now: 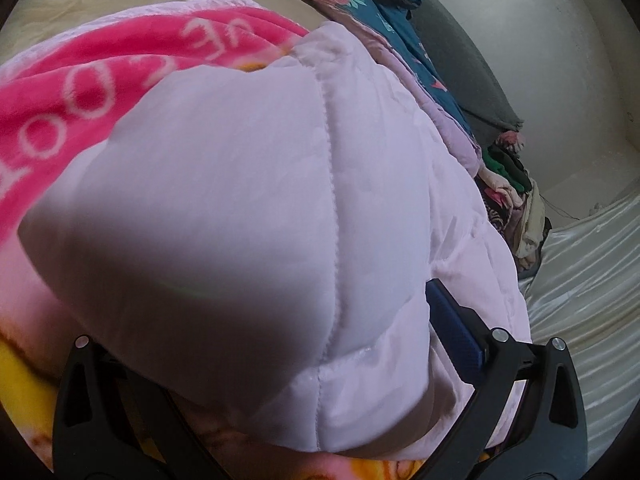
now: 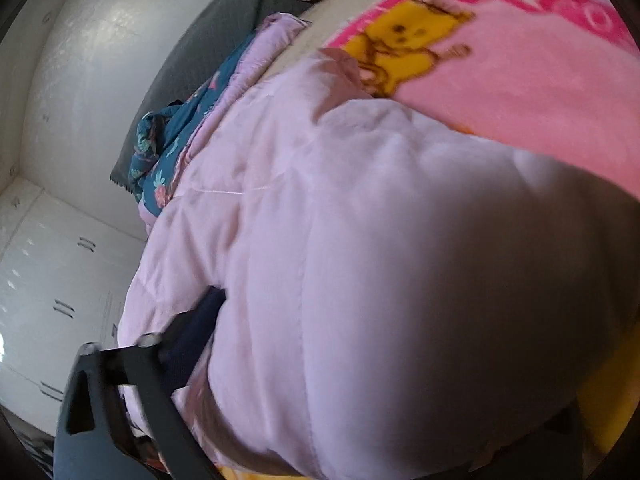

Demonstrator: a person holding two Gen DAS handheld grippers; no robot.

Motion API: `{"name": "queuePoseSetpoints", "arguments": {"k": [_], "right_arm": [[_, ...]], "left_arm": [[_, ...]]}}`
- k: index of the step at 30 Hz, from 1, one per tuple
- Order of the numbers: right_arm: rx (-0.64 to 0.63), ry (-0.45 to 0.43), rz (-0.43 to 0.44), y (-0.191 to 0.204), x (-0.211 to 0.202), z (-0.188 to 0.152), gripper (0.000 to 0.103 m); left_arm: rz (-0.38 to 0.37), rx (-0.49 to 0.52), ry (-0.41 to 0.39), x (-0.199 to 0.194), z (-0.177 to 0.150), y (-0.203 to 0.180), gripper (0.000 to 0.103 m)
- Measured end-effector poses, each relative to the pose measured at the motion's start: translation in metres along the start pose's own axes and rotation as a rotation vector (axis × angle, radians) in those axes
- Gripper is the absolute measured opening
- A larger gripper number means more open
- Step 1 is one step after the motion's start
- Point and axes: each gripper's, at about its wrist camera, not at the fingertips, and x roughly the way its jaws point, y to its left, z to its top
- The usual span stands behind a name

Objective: Fold large clothes

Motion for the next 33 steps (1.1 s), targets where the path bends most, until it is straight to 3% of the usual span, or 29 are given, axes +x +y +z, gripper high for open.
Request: {"name": "queuePoseSetpoints", "arguments": {"k": [2,4,5,11,22,33], "right_arm": [[-0.069,-0.024,0.01,0.01,-0.006,-0.001,0.055],[-0.123,-0.035,0.012,0.019,-0.011,-0.002,0.048],[-0.141,-0.038,0.006,0.023,-0.012,-0.002,0.045],[-0.274,-0.065,-0.053,0.046,-0.02,-0.008,0.04],[-0.454,-0.118,-0.078,0.078,-0.055,-0.03,0.036],[-0.52,-0.124,-0.06,0.091,-0.11,-0.06,0.036]], "left_arm": [[-0.014,0.014,-0.007,-0.002,0.002,-0.002,0.081],[-0.006,0.047,-0.019,-0.006,0.003,-0.008,0.07],[-0.001,0.07,-0.03,-0.008,0.002,-0.012,0.062],[0.01,0.146,-0.073,-0.022,0.002,-0.027,0.037],[0.039,0.246,-0.111,-0.056,-0.01,-0.048,0.031],[0.032,0.289,-0.118,-0.104,-0.031,-0.051,0.031]]}}
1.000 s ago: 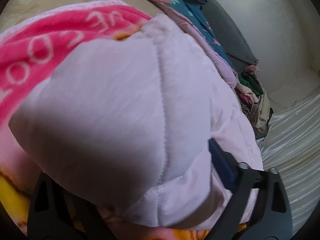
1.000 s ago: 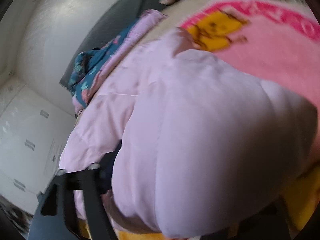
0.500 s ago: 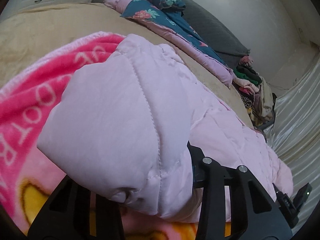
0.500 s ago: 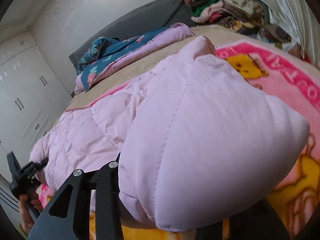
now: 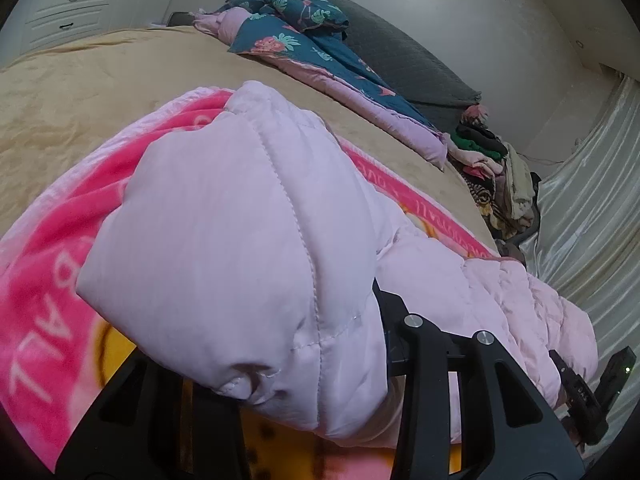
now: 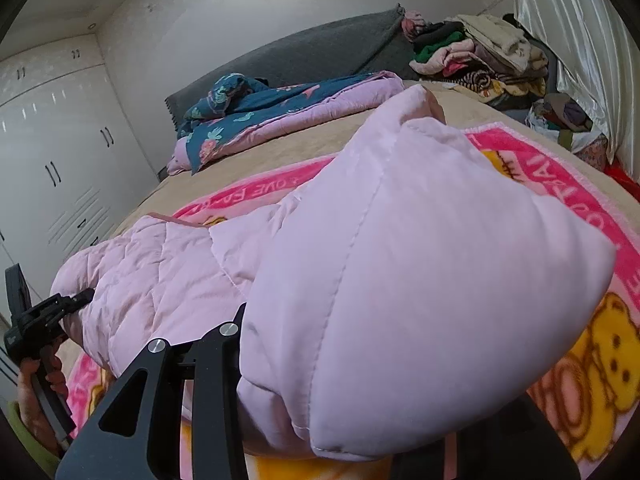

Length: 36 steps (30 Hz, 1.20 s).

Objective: Fold large clothes

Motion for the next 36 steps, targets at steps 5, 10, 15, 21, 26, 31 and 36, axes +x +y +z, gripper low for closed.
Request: {"name": "queuePoseSetpoints", "arguments": {"k": [5,10,15,21,26,31,36], "right_arm": [[-0.011,0.007,0.005,0.003,-0.023,-0.014,0.036],[-0.006,0.011,0.003,0.004,-0.041,-0.027,0.036],[-0.015,0.013,-0.001,0.008,-0.056,-0.039,0.036],[-0.011,0.013,-0.006,0.013,-0.07,-0.055,0.036],[0.0,0.024,-0.013,0.012,-0.079,-0.07,0.036],[0.005,0.027,-0.022,0.013,-0.087,-0.08,0.036],[0.012,0.034,-0.029,0.013,-0.091,-0.085,0.036]], "left_arm": [[0.004,0.0,0.014,-0.017,-0.013,0.006,0.031],[0.01,0.012,0.016,-0.033,-0.023,0.008,0.031],[0.018,0.026,0.022,-0.045,-0.033,0.012,0.031],[0.023,0.036,0.028,-0.06,-0.044,0.018,0.031],[0.03,0.05,0.032,-0.068,-0.051,0.019,0.031],[0.041,0.065,0.036,-0.074,-0.059,0.02,0.032],[0.049,0.074,0.044,-0.078,-0.07,0.023,0.032]]}}
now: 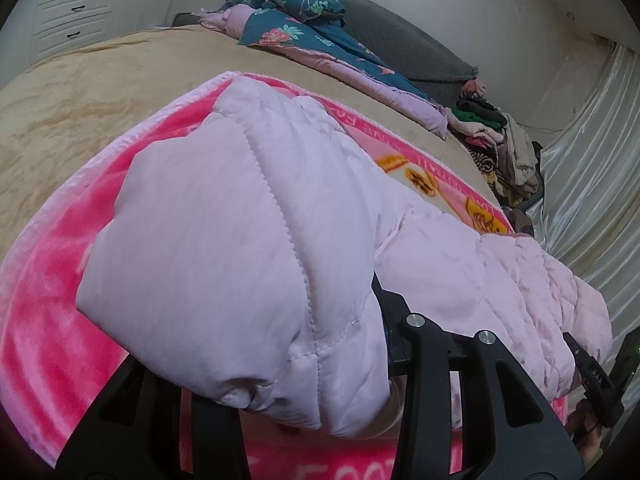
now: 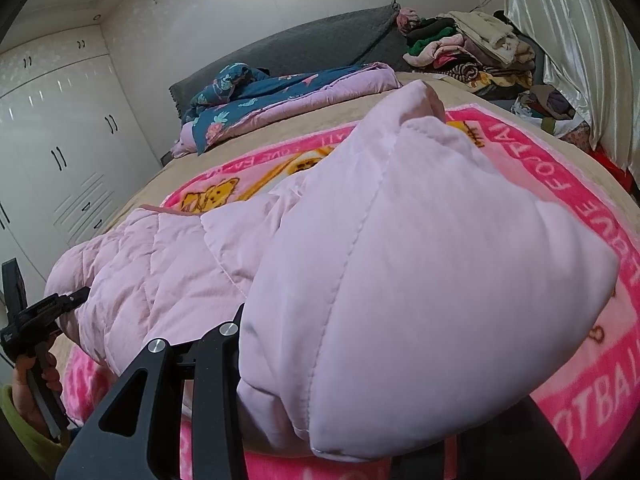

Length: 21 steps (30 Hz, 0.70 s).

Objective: Fold large clothes

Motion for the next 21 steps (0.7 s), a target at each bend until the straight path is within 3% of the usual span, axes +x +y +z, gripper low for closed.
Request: {"name": "queuePoseSetpoints", "arguments": {"k": [12,21], "right_arm": [[0.063,0.036,0.007,-0.014,0.005,-0.011,0.038],[0.147,0.078,0.004,-0.03,0.023,-0.025,0.05]], "left_arm": [[0.028,0.015,0.02,0.003,-0.018,0.008,0.037],[0.061,0.028,0.029,0.011,-0.023,0.007,0.045]]}}
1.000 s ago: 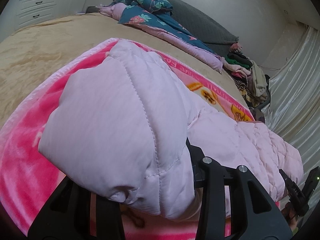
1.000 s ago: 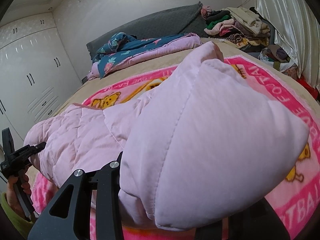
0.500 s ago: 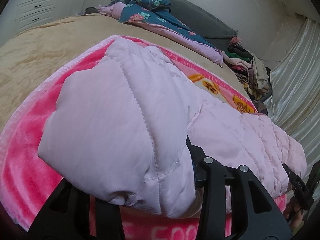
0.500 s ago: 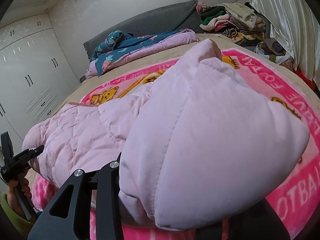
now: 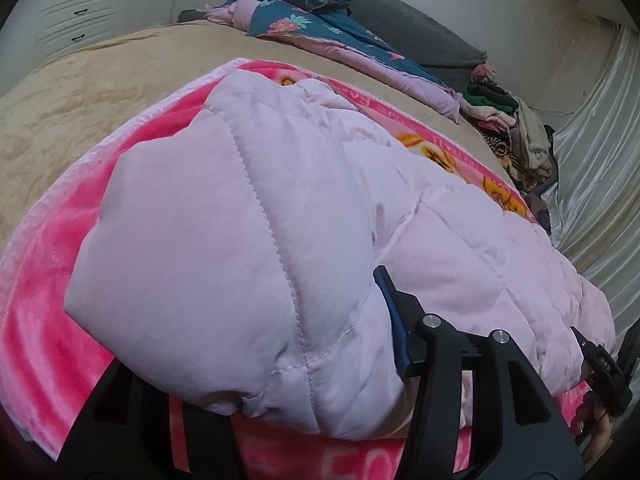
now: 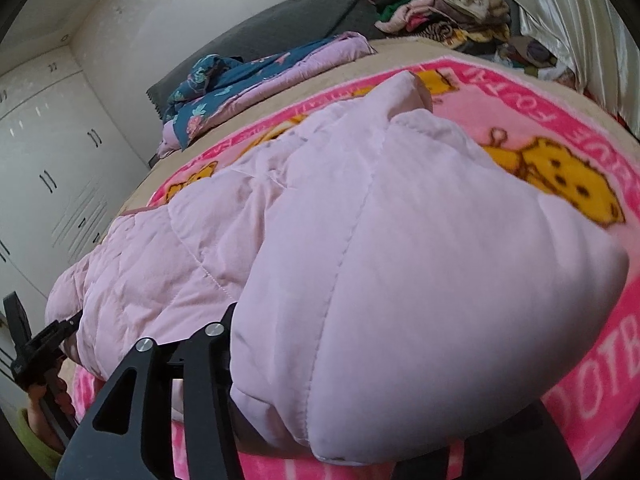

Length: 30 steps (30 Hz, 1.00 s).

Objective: Fold large clothes

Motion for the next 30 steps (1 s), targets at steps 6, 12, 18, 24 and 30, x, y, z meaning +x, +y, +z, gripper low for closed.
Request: {"name": "queuePoseSetpoints", "arguments": {"k": [6,12,18,24,30], "right_arm": [[0.036,0.019,0.007,-0.011,0.006,-0.005,0.064],[0.066,0.056,0.021,-0.017,0.003,-0.006,0.078],[0.052,0.066,0.014,-0.019,-0.011,-0.013,0.091],[0.03,0.052,-0.026,-0.022,-0.032,-0.019,0.099],[0.023,0.044,-0.049,-0.024,-0.047,-0.022,0.099]], "left_arm": [[0.022,-0.001,0.004,0.003,-0.002,-0.002,0.049],[0.03,0.001,0.006,0.002,-0.003,-0.002,0.05],[0.029,-0.005,0.01,0.002,-0.004,-0.001,0.051],[0.02,-0.006,0.022,-0.003,-0.004,0.0,0.064],[0.023,-0.011,0.036,-0.011,-0.005,0.001,0.075]]}}
